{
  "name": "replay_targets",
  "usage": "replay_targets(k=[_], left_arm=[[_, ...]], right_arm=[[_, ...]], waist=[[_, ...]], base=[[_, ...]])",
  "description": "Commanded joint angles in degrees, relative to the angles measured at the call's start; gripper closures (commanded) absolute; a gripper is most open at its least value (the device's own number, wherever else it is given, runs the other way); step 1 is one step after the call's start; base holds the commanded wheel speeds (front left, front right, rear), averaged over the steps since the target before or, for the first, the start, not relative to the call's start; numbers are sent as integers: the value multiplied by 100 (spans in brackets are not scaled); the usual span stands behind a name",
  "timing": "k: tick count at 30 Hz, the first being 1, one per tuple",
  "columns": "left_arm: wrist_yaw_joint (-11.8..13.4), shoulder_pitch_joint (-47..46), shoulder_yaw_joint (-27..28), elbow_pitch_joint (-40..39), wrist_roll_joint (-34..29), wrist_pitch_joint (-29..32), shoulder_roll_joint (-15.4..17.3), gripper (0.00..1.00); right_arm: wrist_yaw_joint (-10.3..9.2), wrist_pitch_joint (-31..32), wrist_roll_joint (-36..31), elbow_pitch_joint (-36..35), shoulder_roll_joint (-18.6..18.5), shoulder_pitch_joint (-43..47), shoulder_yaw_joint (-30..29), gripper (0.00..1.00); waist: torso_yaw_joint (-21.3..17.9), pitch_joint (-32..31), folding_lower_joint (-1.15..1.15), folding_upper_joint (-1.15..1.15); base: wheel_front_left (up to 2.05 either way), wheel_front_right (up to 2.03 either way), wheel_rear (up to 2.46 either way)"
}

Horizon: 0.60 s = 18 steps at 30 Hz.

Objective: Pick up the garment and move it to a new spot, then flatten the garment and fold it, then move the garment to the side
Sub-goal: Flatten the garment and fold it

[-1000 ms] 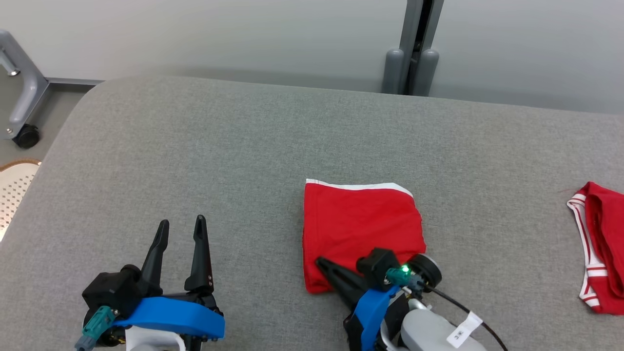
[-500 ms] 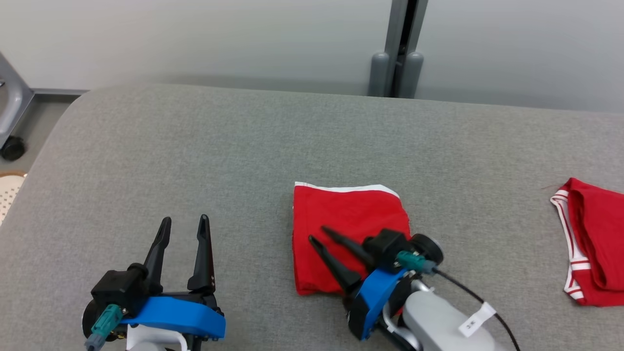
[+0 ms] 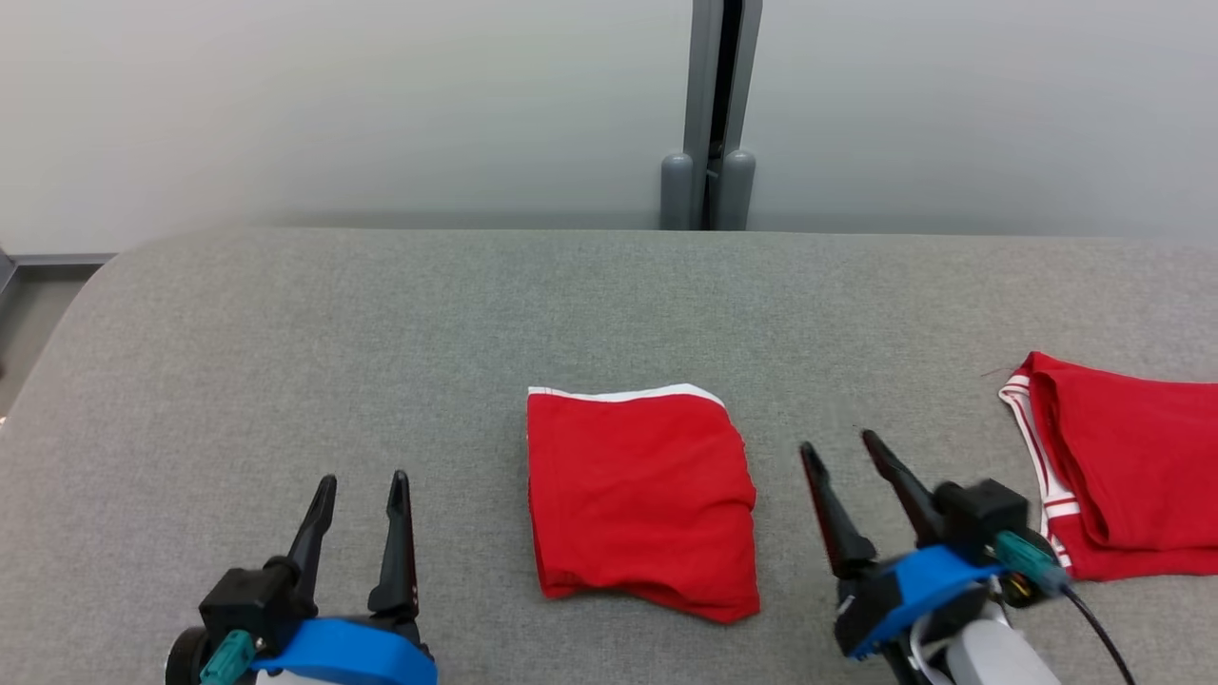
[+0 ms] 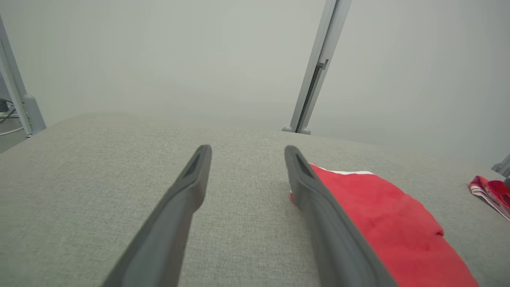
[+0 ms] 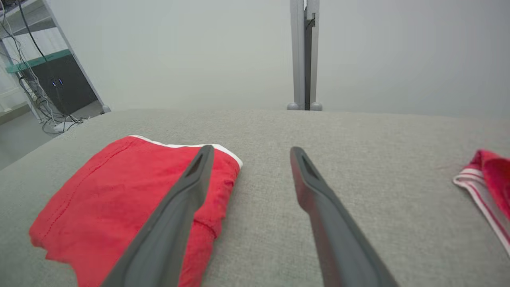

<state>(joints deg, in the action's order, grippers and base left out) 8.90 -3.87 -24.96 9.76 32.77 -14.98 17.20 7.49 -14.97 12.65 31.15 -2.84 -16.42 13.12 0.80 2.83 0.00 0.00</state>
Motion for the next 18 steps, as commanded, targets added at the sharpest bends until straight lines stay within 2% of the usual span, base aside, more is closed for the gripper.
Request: replay_targets(k=[1,6,18], left_arm=[[-45,133,97,49,-69,-27,-57,0],[-98,402,341,101,-186,-27,-140,0],[-279,626,712,190,-461,-28,-348,0]], right_arm=[[0,-25,-30,-215,-10,296,-254,0],[0,-22,96,-756,-9,815,-659,0],[0,-19,101,-1211,-9,1207,-773,0]], waist=[[-51,-53,0,0],[-139,-92,0,0],[-238,-31,0,0]], base=[[0,0,0],[0,0,0],[0,0,0]])
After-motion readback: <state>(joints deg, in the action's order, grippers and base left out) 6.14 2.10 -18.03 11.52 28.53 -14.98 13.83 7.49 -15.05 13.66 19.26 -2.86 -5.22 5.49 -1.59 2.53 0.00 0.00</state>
